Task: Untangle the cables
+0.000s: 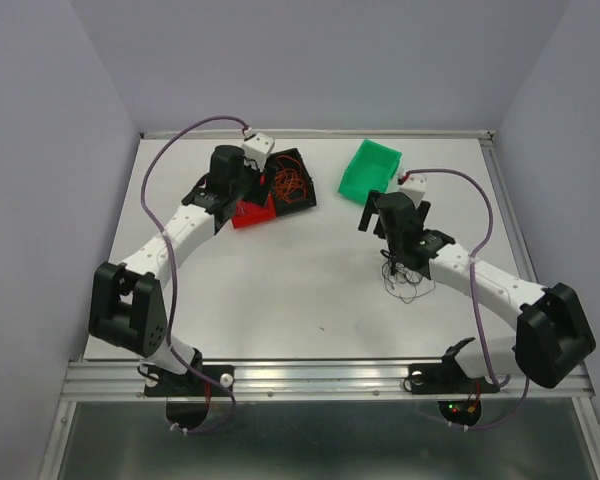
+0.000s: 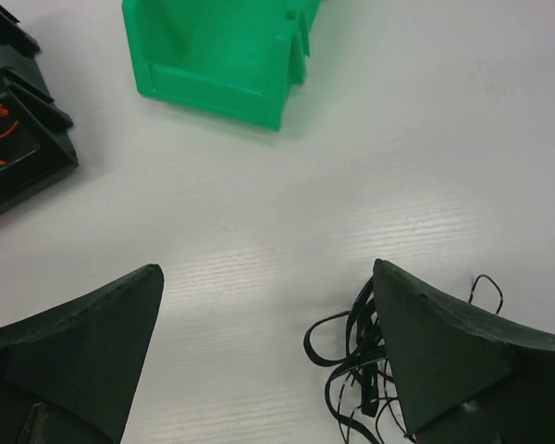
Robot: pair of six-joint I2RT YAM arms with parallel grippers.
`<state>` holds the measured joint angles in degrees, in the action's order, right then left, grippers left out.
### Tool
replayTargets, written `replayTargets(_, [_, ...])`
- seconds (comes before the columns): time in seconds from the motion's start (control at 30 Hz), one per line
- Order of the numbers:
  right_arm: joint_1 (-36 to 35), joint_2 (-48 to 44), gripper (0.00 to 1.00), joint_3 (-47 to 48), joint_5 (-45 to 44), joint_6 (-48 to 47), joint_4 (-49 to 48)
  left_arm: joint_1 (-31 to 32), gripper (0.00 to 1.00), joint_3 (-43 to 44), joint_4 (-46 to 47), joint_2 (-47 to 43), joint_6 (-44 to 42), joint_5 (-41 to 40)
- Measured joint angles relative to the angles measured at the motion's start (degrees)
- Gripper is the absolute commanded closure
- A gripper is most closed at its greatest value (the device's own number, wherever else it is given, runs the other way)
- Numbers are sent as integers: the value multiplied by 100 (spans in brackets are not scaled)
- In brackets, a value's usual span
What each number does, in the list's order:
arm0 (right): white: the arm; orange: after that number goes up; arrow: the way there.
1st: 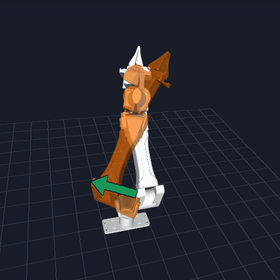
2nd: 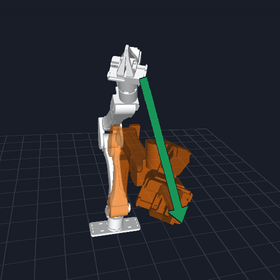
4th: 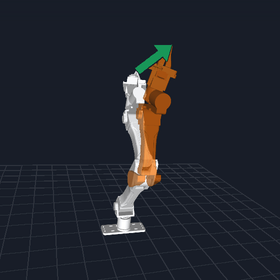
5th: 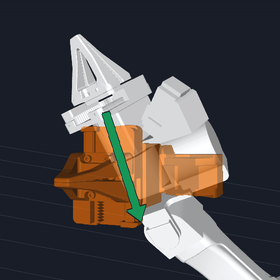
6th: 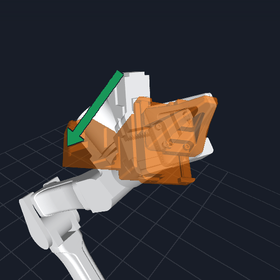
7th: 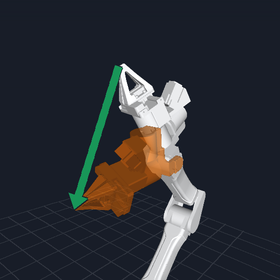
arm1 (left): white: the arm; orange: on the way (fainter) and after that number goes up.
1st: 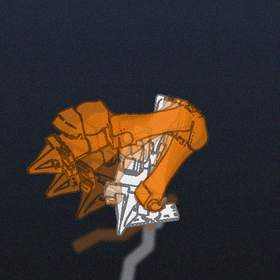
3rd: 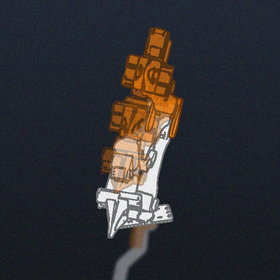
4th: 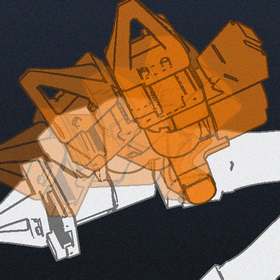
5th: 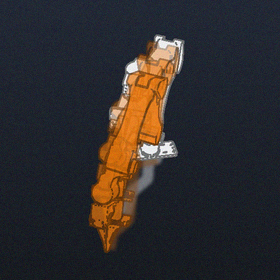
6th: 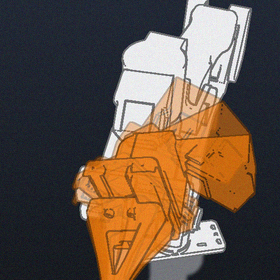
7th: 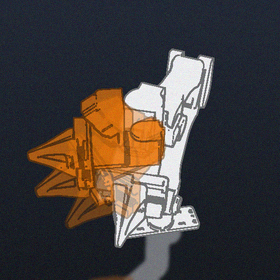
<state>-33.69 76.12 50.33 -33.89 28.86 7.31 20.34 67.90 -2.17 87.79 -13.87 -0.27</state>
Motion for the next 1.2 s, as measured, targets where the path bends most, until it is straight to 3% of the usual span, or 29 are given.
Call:
replayTargets(0.27, [50,-247,7,-544,-114,402,348,748,17,-761,494,-726,-192,409])
replayTargets(0.47, [66,485,4,-544,-107,577,424,726,16,-1283,962,-1134,-256,409])
replayTargets(0.6, [68,896,9,-542,-63,634,610,715,16,-1375,1158,-1257,-258,407])
replayTargets(0.67, [68,1003,18,-538,-33,656,678,715,16,-1379,1252,-1263,-258,411])
replayTargets(0.77, [68,1220,58,-516,-24,669,817,715,16,-1384,1303,-1263,-258,409])
replayTargets(0.8, [68,1335,88,-487,-50,643,896,715,16,-1388,1316,-1263,-260,409])
replayTargets(0.83, [68,1370,99,-476,-63,651,933,715,16,-1388,1316,-1263,-260,411])
replayTargets(1.03, [17,1239,99,-426,398,457,887,699,16,-1451,1386,-1263,-354,831])
replayTargets(1.2, [-160,46,100,-817,1655,105,-76,699,16,-1652,1488,-1263,-450,1386])
